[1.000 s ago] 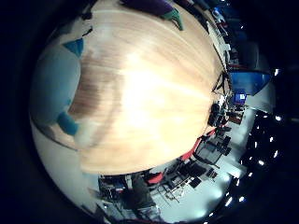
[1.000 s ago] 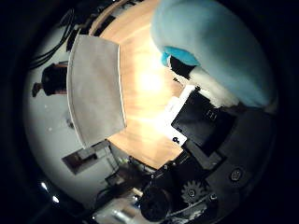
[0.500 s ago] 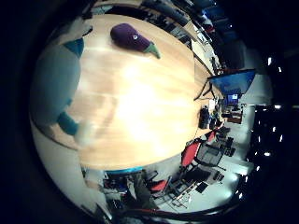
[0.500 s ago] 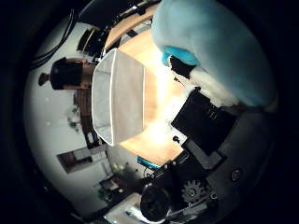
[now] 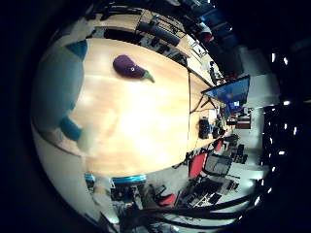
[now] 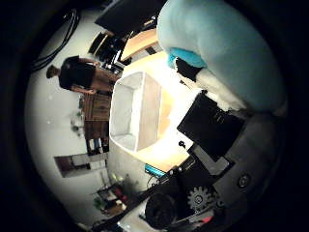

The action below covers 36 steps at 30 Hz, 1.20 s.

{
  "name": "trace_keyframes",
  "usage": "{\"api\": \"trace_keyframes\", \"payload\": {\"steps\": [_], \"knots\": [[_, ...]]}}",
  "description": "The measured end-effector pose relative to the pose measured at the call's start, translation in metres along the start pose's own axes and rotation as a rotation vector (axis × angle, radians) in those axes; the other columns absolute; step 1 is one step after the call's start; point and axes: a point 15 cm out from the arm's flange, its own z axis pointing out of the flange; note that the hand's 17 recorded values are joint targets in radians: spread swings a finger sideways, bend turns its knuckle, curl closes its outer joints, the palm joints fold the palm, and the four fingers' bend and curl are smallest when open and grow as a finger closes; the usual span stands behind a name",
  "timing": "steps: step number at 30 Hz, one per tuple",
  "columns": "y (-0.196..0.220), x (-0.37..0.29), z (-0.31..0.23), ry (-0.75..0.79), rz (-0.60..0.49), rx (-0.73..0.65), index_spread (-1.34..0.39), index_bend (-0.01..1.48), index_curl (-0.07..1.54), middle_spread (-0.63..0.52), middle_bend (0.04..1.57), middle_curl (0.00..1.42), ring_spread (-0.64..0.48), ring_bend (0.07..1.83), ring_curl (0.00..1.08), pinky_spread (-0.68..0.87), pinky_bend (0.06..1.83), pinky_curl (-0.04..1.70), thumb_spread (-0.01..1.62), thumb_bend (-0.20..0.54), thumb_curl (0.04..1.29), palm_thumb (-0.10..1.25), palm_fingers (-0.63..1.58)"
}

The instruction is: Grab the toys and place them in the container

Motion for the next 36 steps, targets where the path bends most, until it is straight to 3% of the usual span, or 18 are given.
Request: {"api": "trace_keyframes", "payload": {"steps": [10,36], "knots": [[-0.015,-0.049,-0.009,-0.023,-0.074,0.01,-0.58,0.4,0.67,-0.34,1.05,0.54,-0.28,1.23,0.51,-0.51,1.14,0.48,0.94,-0.021,0.43,0.97,1.24],[-0.028,-0.287,0.028,-0.099,-0.354,-0.08,-0.59,0.38,0.7,-0.34,1.06,0.53,-0.28,1.23,0.5,-0.51,1.12,0.48,0.94,-0.021,0.43,0.97,1.24]]}}
